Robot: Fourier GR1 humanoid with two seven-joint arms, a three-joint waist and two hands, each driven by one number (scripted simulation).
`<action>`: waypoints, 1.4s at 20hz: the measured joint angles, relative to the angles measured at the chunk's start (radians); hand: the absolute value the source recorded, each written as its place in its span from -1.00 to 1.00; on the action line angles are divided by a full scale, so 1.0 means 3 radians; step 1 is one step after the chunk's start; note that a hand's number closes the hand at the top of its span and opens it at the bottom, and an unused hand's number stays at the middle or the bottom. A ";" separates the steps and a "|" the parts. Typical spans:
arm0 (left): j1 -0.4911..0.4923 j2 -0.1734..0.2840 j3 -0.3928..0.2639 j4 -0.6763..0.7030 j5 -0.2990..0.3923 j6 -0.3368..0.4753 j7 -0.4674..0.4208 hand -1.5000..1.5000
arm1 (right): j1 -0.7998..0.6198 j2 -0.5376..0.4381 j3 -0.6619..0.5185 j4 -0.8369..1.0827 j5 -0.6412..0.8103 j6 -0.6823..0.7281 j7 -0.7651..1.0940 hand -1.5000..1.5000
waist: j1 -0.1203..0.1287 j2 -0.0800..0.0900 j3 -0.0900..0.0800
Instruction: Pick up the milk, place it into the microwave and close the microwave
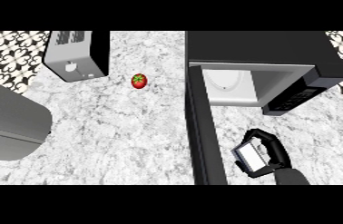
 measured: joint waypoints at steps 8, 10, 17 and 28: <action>0.0010 0.0040 0.0115 0.0026 0.0083 -0.0038 0.0046 -1.00 | -0.0310 0.0009 -0.0221 0.0122 -0.0184 -0.0147 0.0058 1.00 | -0.0022 0.0004 -0.0003; 0.0005 0.0051 0.0166 0.0047 0.0117 -0.0058 0.0039 -1.00 | -0.0403 0.0018 -0.0242 0.0134 -0.0184 -0.0214 0.0075 1.00 | -0.0020 0.0002 -0.0003; -0.0063 0.0084 0.0243 0.0071 0.0222 -0.0069 0.0134 -1.00 | -0.0843 -0.0005 -0.0325 0.0262 -0.0200 -0.0307 0.0127 1.00 | -0.0014 0.0011 -0.0004; -0.0238 0.0105 0.0287 0.0101 0.0303 -0.0072 0.0189 -1.00 | -0.1135 -0.0035 -0.0397 0.0579 -0.0257 -0.0343 0.0221 1.00 | -0.0029 -0.0008 -0.0017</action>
